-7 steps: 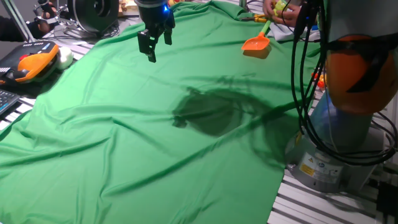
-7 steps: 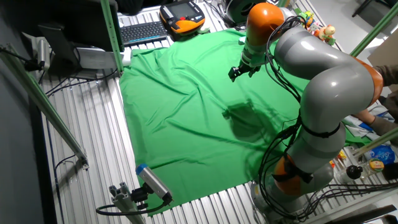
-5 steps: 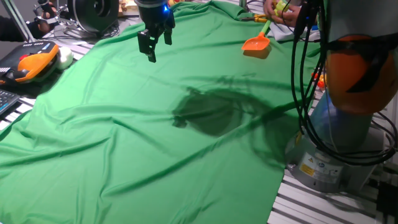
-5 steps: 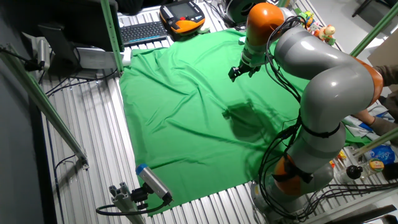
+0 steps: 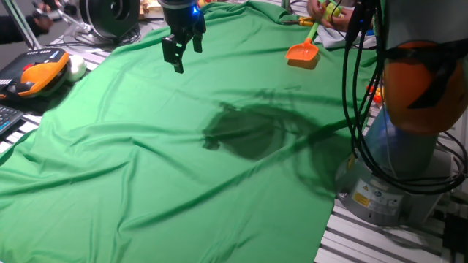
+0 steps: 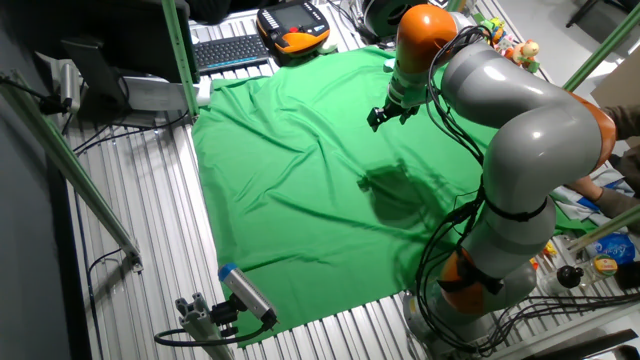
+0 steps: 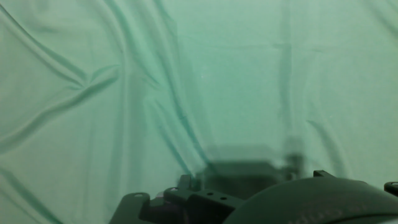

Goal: Grasp the moving object

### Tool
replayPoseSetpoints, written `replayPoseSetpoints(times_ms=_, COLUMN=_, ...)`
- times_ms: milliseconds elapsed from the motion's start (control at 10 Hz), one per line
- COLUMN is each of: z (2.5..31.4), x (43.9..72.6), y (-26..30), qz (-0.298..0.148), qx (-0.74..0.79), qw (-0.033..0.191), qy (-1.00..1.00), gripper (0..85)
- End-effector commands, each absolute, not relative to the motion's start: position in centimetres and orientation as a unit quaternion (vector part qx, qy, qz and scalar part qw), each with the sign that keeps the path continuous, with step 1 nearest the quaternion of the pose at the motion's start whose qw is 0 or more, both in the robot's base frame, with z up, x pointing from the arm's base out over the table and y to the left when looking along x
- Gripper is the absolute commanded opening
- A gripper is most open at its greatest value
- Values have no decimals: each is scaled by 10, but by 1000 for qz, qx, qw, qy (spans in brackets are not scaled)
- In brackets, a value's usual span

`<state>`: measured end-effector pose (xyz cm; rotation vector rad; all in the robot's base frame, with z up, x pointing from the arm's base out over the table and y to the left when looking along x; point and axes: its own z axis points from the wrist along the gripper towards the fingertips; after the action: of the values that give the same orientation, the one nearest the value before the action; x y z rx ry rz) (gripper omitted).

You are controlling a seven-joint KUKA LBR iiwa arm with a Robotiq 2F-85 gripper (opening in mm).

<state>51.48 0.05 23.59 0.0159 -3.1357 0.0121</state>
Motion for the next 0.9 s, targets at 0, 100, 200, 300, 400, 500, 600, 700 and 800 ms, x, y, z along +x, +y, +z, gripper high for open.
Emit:
replayPoseSetpoints(times_ms=0, z=236, x=515, y=1, qz=58, qx=84, qw=85, qy=-991, gripper=0)
replayPoseSetpoints(times_ms=100, z=236, x=515, y=1, qz=56, qx=82, qw=92, qy=-991, gripper=0)
replayPoseSetpoints(times_ms=200, z=236, x=515, y=1, qz=55, qx=75, qw=87, qy=-992, gripper=0)
replayPoseSetpoints(times_ms=300, z=236, x=515, y=1, qz=34, qx=75, qw=71, qy=-994, gripper=0)
replayPoseSetpoints(times_ms=400, z=236, x=515, y=1, qz=26, qx=78, qw=74, qy=-994, gripper=0)
replayPoseSetpoints(times_ms=500, z=236, x=515, y=1, qz=38, qx=80, qw=70, qy=-994, gripper=0)
replayPoseSetpoints(times_ms=600, z=236, x=515, y=1, qz=55, qx=75, qw=63, qy=-994, gripper=0)
replayPoseSetpoints(times_ms=700, z=236, x=515, y=1, qz=63, qx=73, qw=64, qy=-993, gripper=0)
replayPoseSetpoints(times_ms=800, z=236, x=515, y=1, qz=58, qx=70, qw=66, qy=-994, gripper=0)
